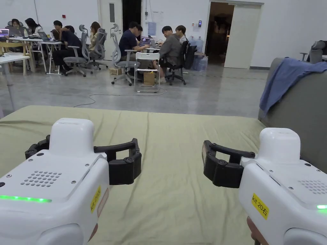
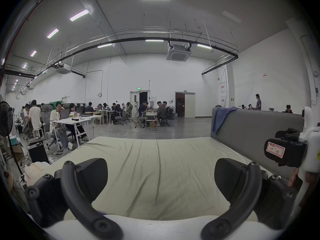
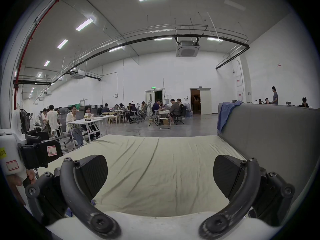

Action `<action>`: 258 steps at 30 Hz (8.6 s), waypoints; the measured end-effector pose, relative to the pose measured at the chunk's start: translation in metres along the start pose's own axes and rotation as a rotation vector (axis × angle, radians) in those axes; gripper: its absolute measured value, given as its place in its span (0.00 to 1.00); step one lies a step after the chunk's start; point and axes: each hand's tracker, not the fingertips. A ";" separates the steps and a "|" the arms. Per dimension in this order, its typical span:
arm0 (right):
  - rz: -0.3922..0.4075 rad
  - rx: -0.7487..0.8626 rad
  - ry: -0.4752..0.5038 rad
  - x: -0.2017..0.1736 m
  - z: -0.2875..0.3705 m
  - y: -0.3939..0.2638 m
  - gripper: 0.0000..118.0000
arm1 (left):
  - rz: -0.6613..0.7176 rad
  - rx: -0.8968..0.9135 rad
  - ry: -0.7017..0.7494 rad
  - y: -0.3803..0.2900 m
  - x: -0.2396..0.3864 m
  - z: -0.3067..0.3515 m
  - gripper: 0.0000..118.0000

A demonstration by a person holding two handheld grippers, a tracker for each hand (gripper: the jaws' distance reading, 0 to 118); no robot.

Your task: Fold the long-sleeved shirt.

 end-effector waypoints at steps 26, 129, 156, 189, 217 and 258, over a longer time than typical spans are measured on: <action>-0.011 0.004 0.016 0.000 0.000 0.001 1.00 | 0.005 -0.003 -0.001 0.002 -0.002 0.001 1.00; -0.284 -0.452 0.287 0.052 0.011 -0.112 0.00 | 0.263 -0.501 -0.065 -0.161 0.015 -0.089 0.98; -0.323 -0.722 0.149 0.052 -0.098 -0.177 0.03 | 0.149 -0.942 -0.236 -0.267 0.040 -0.268 0.21; -0.193 -0.170 -0.029 0.065 -0.225 0.149 0.07 | 0.309 -0.168 -0.075 0.127 -0.088 -0.252 0.17; -0.216 -0.741 -0.162 0.126 -0.374 -0.139 0.05 | 0.113 -0.758 0.198 -0.197 -0.114 -0.399 0.16; -0.106 -0.650 0.139 0.060 0.002 -0.153 0.00 | 0.308 -0.835 0.079 -0.212 -0.125 0.001 0.00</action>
